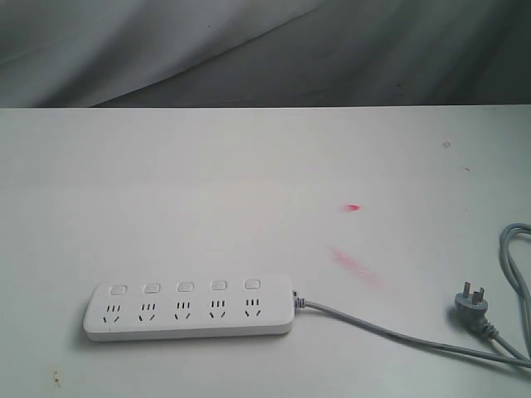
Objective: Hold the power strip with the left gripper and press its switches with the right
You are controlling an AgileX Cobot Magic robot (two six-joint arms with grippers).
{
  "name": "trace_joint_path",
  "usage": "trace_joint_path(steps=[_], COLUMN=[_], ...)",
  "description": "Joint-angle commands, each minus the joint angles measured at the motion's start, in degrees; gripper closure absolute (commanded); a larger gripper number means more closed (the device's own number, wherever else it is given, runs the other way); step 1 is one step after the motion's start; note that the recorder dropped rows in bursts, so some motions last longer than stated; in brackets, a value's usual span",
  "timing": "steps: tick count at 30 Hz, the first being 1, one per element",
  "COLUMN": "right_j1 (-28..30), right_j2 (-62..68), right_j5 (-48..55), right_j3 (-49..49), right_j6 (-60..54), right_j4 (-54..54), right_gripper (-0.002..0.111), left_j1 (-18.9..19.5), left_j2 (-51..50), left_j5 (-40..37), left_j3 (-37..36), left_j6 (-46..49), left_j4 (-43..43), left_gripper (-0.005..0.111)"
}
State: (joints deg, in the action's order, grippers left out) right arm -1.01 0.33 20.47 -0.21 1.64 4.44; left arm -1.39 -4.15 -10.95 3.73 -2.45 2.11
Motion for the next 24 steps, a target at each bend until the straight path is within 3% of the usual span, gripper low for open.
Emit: trace_joint_path(steps=[1, 10, 14, 24], right_j1=[0.4, 0.4, 0.4, 0.4], right_j2=[-0.3, -0.3, -0.3, -0.3], right_j5=[-0.9, -0.9, -0.9, -0.9], right_j3=[0.2, 0.2, 0.2, 0.2], right_j6=[0.2, 0.2, 0.2, 0.2], right_j4=[0.4, 0.4, 0.4, 0.4], right_gripper=[0.108, 0.108, 0.108, 0.108], left_j1=[0.1, -2.2, -3.4, -3.6], left_j2=[4.2, 4.2, 4.2, 4.2], left_j5=[0.5, -3.6, -9.6, -8.9], left_j3=[-3.7, -3.7, -3.7, -3.7], left_j6=[-2.3, -3.5, -3.5, -7.9], left_j4=[-0.2, 4.8, 5.0, 5.0], left_gripper=[0.106, 0.106, 0.106, 0.106])
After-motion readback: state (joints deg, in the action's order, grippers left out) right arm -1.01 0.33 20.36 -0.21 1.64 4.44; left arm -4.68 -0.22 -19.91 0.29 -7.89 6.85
